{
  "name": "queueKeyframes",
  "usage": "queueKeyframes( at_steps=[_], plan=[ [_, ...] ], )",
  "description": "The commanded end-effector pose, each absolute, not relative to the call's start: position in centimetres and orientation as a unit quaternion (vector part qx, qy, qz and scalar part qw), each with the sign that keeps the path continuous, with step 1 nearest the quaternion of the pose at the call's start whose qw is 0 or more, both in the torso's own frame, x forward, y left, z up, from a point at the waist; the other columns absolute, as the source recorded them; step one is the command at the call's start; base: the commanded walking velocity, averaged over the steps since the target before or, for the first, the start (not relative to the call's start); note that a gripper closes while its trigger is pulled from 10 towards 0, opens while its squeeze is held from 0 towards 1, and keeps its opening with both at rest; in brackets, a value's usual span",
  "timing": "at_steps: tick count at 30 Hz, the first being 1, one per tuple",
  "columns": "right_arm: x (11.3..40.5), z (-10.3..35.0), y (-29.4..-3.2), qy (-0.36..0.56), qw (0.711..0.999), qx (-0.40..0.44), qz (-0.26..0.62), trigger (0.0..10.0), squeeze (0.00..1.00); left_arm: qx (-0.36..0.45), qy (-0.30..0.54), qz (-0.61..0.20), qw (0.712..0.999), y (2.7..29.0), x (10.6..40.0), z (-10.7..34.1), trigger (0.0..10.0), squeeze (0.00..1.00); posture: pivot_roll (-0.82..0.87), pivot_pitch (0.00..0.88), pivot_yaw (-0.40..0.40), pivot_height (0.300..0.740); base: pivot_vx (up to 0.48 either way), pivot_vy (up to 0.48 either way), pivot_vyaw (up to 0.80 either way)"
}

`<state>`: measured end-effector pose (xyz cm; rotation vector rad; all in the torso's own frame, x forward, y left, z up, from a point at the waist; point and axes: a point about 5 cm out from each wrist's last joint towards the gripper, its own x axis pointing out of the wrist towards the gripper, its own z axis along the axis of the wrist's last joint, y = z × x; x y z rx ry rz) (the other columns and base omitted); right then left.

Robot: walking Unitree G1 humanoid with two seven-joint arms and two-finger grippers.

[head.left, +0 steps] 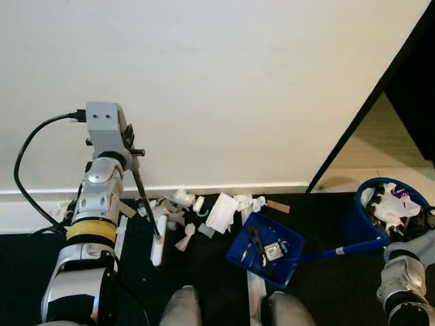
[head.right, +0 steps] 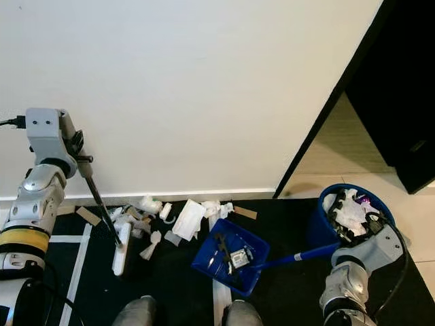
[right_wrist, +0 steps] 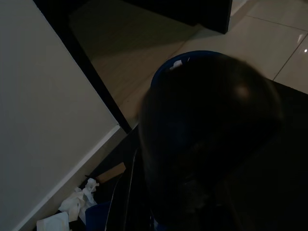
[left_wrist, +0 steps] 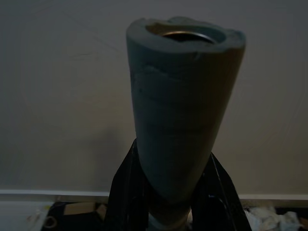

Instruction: Sweep floor

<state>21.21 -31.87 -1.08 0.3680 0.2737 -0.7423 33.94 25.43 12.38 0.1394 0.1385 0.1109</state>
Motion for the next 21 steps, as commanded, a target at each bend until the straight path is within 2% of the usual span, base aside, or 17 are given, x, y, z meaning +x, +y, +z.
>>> queueKeyframes(
  at_steps=[1, 5, 14, 21],
  plan=[
    [20.8, -0.8, -32.9, 0.142, 0.907, 0.160, -0.362, 10.0, 0.00, 0.104, 0.052, 0.064, 0.991, 26.4, 33.8, 13.4, 10.0, 0.00, 0.07, 0.015, 0.006, 0.740, 0.000, 0.000, 0.00],
    [21.4, -0.3, -33.1, 0.141, 0.916, 0.144, -0.347, 10.0, 0.00, 0.088, 0.057, 0.080, 0.991, 26.7, 33.6, 13.2, 10.0, 0.00, 0.06, 0.021, 0.006, 0.740, 0.000, 0.000, 0.00],
    [22.3, -0.1, -32.7, 0.162, 0.926, 0.114, -0.322, 10.0, 0.00, 0.111, 0.095, 0.061, 0.987, 24.9, 33.4, 10.9, 10.0, 0.00, 0.06, 0.003, -0.005, 0.740, 0.000, 0.000, 0.00],
    [22.8, 0.1, -32.5, 0.172, 0.931, 0.101, -0.306, 10.0, 0.00, 0.081, 0.094, 0.059, 0.991, 23.8, 33.2, 9.9, 10.0, 0.00, 0.07, 0.000, -0.010, 0.740, 0.000, 0.000, 0.00]
  ],
)
